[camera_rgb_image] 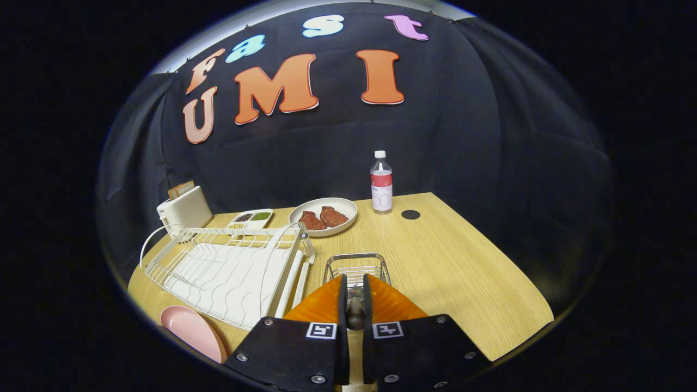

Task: Take the plate from the dish rack, then take the spoon from the basket and place it into the plate.

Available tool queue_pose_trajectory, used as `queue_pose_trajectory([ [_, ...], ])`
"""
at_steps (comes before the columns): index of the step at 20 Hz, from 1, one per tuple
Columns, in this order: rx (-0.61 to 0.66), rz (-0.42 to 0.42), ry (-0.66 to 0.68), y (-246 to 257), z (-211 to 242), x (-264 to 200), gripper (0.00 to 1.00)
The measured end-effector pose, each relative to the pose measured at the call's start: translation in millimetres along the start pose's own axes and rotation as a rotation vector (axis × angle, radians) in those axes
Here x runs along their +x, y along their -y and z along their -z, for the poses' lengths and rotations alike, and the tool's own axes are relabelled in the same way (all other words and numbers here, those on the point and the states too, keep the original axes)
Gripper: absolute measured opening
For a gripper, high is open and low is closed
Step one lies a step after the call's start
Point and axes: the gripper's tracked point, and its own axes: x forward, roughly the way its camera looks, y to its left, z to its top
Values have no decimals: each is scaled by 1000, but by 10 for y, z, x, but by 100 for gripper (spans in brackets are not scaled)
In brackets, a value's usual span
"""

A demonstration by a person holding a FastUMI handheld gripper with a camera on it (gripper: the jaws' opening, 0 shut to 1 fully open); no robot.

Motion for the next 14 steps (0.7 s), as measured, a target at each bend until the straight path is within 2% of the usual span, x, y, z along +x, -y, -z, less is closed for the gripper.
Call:
queue_pose_trajectory([
  [14,-40,53,76,-81,-482,-201,8],
])
